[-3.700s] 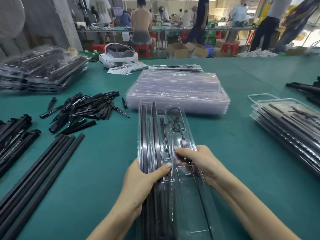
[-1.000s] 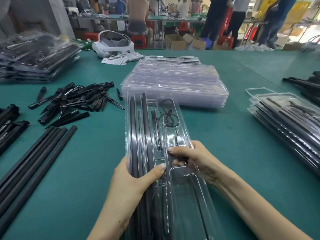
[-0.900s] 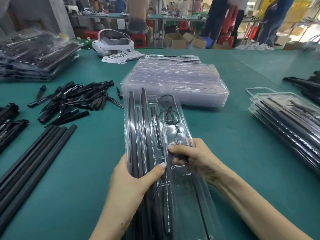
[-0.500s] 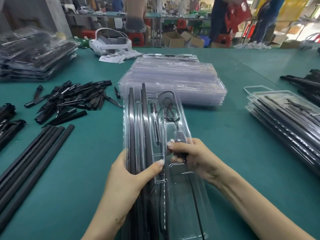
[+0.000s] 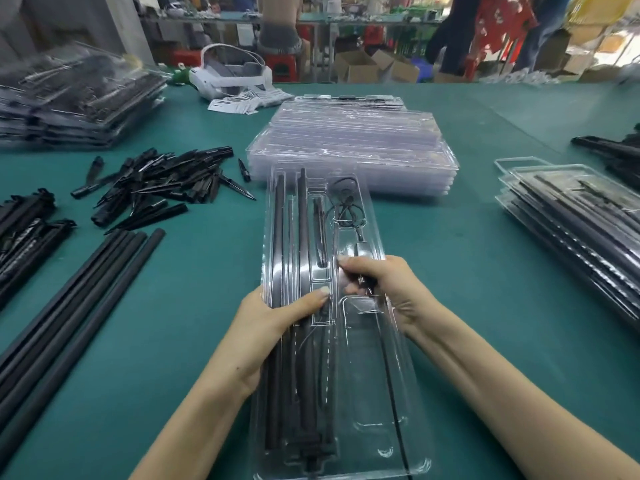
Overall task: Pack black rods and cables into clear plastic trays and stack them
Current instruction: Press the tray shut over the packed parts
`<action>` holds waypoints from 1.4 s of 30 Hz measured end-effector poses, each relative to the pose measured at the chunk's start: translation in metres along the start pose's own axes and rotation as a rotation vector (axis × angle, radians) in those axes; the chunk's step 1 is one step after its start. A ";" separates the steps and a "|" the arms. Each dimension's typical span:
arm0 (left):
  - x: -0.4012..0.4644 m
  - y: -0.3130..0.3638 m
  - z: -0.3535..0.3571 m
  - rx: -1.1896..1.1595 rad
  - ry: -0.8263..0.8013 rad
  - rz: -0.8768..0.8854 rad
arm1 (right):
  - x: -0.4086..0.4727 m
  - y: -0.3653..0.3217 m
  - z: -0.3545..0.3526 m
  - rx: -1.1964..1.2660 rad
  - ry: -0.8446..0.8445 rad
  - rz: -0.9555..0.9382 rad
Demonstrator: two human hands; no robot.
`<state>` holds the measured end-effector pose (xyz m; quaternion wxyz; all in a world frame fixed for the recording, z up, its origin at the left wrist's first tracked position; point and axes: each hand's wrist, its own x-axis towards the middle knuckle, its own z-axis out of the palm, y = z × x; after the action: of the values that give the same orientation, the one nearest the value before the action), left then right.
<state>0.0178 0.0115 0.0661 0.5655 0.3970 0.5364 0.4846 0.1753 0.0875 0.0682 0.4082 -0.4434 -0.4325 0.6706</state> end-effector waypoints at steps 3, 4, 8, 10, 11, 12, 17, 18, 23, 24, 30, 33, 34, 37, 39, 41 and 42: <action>0.002 0.003 -0.005 -0.040 0.052 -0.014 | -0.004 -0.004 0.000 -0.066 -0.080 0.151; 0.002 0.004 -0.008 -0.052 0.083 -0.010 | -0.006 -0.006 0.001 -0.067 -0.146 0.208; 0.002 0.011 -0.018 -0.147 0.205 0.005 | -0.033 -0.006 0.002 -0.161 -0.386 0.306; 0.002 0.013 -0.024 -0.177 0.262 -0.017 | -0.053 0.000 -0.003 -0.253 -0.456 0.303; 0.002 0.013 -0.027 -0.180 0.289 -0.034 | -0.065 0.002 -0.006 -0.285 -0.491 0.308; 0.003 0.013 -0.029 -0.179 0.310 -0.048 | -0.075 0.005 -0.010 -0.313 -0.519 0.310; 0.004 0.012 -0.027 -0.141 0.335 -0.032 | -0.098 0.011 -0.017 -0.291 -0.367 0.257; 0.003 0.013 -0.026 -0.142 0.328 -0.023 | -0.099 0.011 -0.016 -0.296 -0.348 0.253; -0.002 0.015 -0.025 -0.116 0.358 0.024 | -0.102 0.010 -0.007 -0.293 -0.270 0.271; -0.002 0.016 -0.026 -0.115 0.364 0.027 | -0.102 0.011 -0.005 -0.306 -0.258 0.265; -0.002 0.015 -0.026 -0.155 0.338 0.004 | -0.105 0.014 -0.002 -0.340 -0.194 0.127; -0.004 0.017 -0.024 -0.180 0.315 0.020 | -0.107 0.015 0.000 -0.370 -0.171 0.053; -0.005 0.018 -0.023 -0.178 0.314 0.020 | -0.108 0.016 0.001 -0.372 -0.162 0.049; -0.004 0.017 -0.025 -0.159 0.317 0.040 | -0.110 0.018 0.002 -0.366 -0.146 0.064; -0.004 0.017 -0.026 -0.149 0.321 0.061 | -0.111 0.018 0.003 -0.355 -0.135 0.065; -0.004 0.017 -0.027 -0.140 0.329 0.073 | -0.112 0.018 0.003 -0.324 -0.115 0.048; -0.003 0.017 -0.027 -0.139 0.329 0.075 | -0.113 0.018 0.004 -0.311 -0.109 0.040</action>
<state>-0.0113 0.0099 0.0805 0.4777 0.2921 0.5719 0.5995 0.1998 -0.0235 0.0791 0.2972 -0.4726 -0.5436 0.6268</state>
